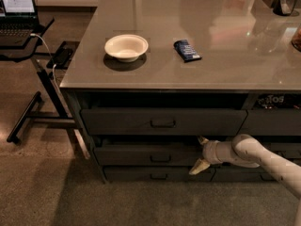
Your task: Open middle drawer
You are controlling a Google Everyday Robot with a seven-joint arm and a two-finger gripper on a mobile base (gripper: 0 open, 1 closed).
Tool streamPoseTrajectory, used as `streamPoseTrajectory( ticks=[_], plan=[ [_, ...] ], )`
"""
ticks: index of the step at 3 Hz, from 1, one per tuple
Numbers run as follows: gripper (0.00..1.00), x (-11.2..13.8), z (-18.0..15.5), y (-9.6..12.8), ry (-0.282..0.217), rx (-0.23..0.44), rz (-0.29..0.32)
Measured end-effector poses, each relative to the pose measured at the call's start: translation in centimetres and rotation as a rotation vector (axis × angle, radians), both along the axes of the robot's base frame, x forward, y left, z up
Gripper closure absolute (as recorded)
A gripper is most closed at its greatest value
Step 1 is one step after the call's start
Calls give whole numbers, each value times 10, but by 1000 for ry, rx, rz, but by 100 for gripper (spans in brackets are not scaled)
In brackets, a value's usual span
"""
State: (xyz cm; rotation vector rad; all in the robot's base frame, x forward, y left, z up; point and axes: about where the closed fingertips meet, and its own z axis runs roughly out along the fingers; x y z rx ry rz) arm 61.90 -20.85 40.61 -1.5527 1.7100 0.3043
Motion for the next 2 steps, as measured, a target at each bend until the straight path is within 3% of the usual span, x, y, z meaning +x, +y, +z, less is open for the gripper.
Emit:
streamPoseTrajectory(
  ticks=[1, 2],
  plan=[
    [0, 1, -7, -2, 13, -5, -6],
    [19, 1, -7, -2, 13, -5, -6]
  ],
)
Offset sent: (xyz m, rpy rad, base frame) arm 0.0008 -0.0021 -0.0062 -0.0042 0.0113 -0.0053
